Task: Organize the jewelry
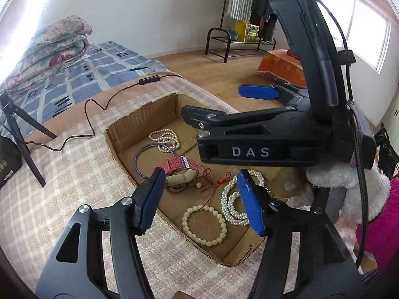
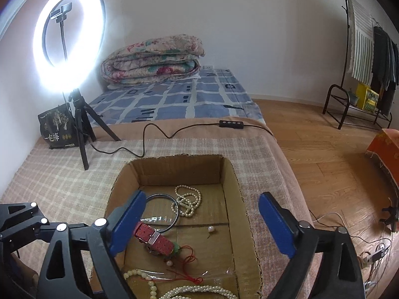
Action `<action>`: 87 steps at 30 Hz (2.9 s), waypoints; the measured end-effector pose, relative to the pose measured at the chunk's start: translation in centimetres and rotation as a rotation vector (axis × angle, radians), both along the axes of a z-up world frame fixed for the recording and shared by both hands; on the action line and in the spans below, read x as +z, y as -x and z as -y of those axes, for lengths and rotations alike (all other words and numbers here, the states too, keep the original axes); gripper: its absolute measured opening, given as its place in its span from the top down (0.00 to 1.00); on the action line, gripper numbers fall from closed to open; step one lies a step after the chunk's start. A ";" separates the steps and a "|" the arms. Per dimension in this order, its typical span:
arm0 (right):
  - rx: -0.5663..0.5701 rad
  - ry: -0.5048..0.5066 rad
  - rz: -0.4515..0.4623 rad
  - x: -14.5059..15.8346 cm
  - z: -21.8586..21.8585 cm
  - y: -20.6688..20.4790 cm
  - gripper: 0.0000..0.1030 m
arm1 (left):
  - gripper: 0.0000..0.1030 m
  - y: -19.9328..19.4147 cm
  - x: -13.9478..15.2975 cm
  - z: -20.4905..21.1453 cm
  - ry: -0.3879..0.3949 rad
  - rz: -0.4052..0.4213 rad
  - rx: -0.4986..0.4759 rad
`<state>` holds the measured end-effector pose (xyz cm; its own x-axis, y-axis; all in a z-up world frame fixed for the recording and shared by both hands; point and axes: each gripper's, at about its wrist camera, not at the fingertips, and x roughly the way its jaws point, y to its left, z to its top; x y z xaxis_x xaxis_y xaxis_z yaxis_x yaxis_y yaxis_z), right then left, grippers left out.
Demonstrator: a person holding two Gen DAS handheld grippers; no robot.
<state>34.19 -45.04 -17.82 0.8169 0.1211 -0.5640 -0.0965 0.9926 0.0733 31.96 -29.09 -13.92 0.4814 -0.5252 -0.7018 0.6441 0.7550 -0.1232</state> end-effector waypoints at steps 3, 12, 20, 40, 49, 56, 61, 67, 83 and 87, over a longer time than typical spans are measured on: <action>-0.005 0.011 0.001 0.3 -0.2 0.2 0.02 | 0.40 0.1 0.3 -0.2 -0.004 0.007 0.002; -0.018 0.044 0.022 2.6 -0.6 2.1 0.00 | 0.40 1.5 2.8 -1.5 0.010 0.047 0.007; -0.030 0.061 0.066 6.3 -1.5 5.0 0.00 | 0.40 3.9 6.3 -3.7 0.011 0.109 0.022; -0.107 0.109 0.132 11.9 -4.8 14.9 0.00 | 0.27 11.5 12.0 -9.9 0.055 0.214 0.089; -0.130 0.166 0.131 11.3 -7.1 18.9 0.00 | 0.18 14.4 11.4 -11.8 0.016 0.255 0.128; -0.169 0.123 0.148 10.5 -7.0 21.0 0.00 | 0.08 15.0 10.9 -14.5 0.058 0.220 0.222; -0.189 0.088 0.159 9.9 -7.1 21.9 0.00 | 0.08 14.7 10.7 -15.7 0.070 0.228 0.274; -0.196 0.083 0.168 9.1 -7.7 21.9 0.00 | 0.08 15.0 10.1 -15.8 0.059 0.247 0.288; -0.206 0.052 0.137 7.9 -7.1 21.2 0.00 | 0.00 15.0 9.9 -15.6 0.026 0.270 0.307; -0.204 0.050 0.133 7.9 -7.2 21.0 0.00 | 0.00 15.0 9.9 -15.5 0.024 0.269 0.307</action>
